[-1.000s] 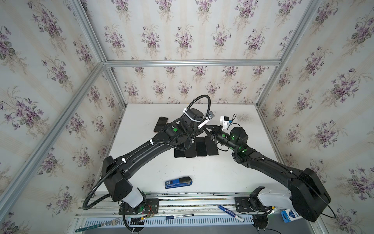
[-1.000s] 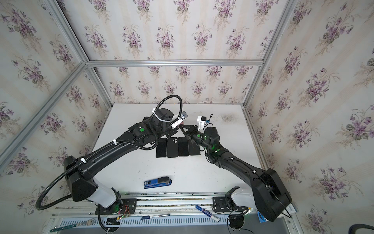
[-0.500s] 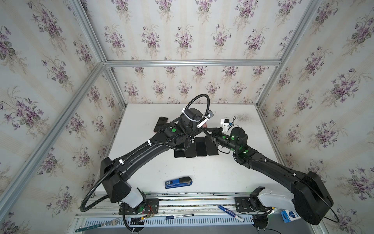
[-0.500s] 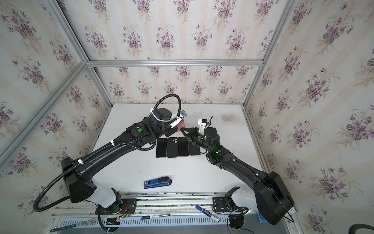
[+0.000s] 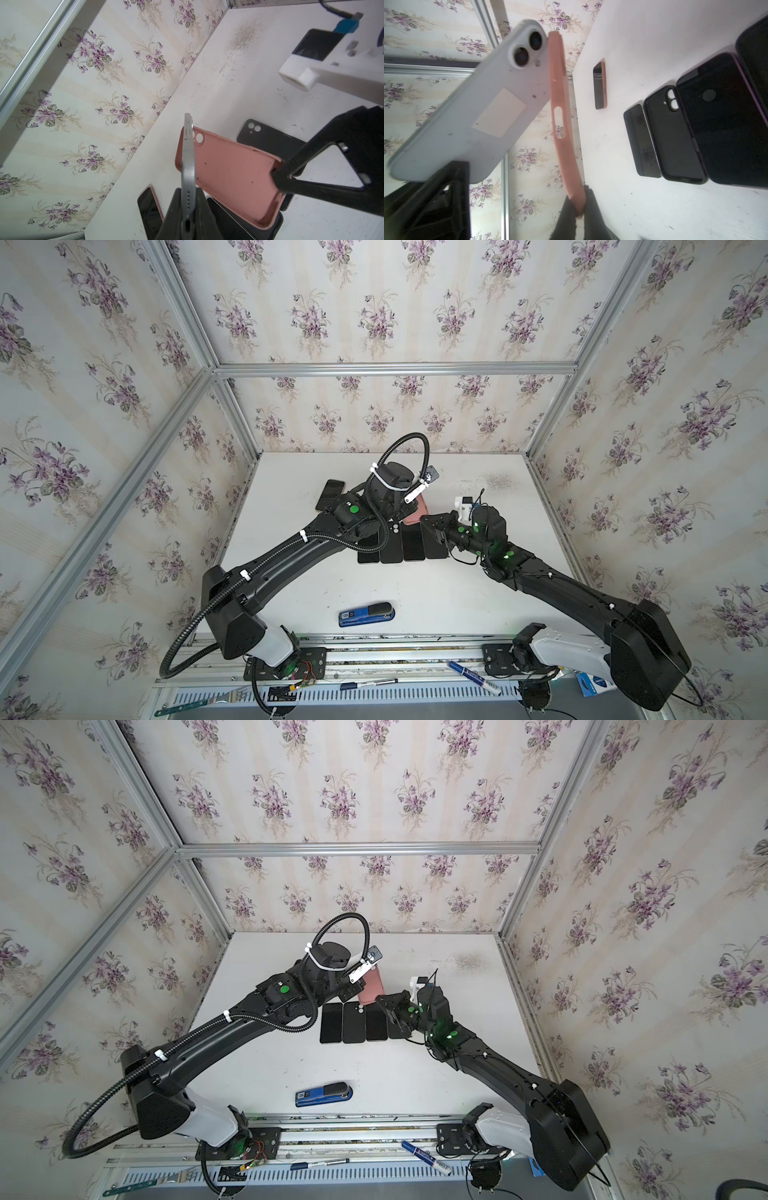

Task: Take the phone out of the phone case
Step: Remove the phone case from the phone.

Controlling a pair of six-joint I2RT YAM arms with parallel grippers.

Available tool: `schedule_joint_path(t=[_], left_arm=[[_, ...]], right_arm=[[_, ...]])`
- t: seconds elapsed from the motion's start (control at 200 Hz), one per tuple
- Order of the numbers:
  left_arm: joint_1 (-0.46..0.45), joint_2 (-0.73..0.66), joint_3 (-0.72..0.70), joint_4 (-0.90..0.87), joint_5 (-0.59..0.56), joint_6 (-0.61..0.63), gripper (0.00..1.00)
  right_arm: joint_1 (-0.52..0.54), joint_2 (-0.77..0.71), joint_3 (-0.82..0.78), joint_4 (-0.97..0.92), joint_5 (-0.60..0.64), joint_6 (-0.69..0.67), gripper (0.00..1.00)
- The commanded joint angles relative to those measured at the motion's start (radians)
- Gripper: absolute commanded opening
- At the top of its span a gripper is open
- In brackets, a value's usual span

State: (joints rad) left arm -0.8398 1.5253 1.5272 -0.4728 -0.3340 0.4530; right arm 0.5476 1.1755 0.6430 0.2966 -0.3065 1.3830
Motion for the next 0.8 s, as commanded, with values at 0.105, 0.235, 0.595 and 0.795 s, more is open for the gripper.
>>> schedule_joint_path(t=[0.105,0.235,0.595,0.795], left_arm=[[0.001,-0.027,-0.021,0.071,-0.002,0.002,0.00],[0.001,-0.035,-0.037,0.079,-0.001,-0.007,0.00],[0.001,-0.064,-0.040,0.082,0.007,-0.028,0.00],[0.007,-0.078,-0.085,0.086,-0.025,-0.008,0.00]], right_arm=[[0.000,0.013,-0.002,-0.049,-0.007,0.007,0.00],[0.000,0.028,-0.003,-0.067,-0.017,0.017,0.00],[-0.002,0.040,-0.032,-0.082,-0.013,0.040,0.00],[-0.003,0.026,-0.032,-0.170,0.035,0.051,0.00]])
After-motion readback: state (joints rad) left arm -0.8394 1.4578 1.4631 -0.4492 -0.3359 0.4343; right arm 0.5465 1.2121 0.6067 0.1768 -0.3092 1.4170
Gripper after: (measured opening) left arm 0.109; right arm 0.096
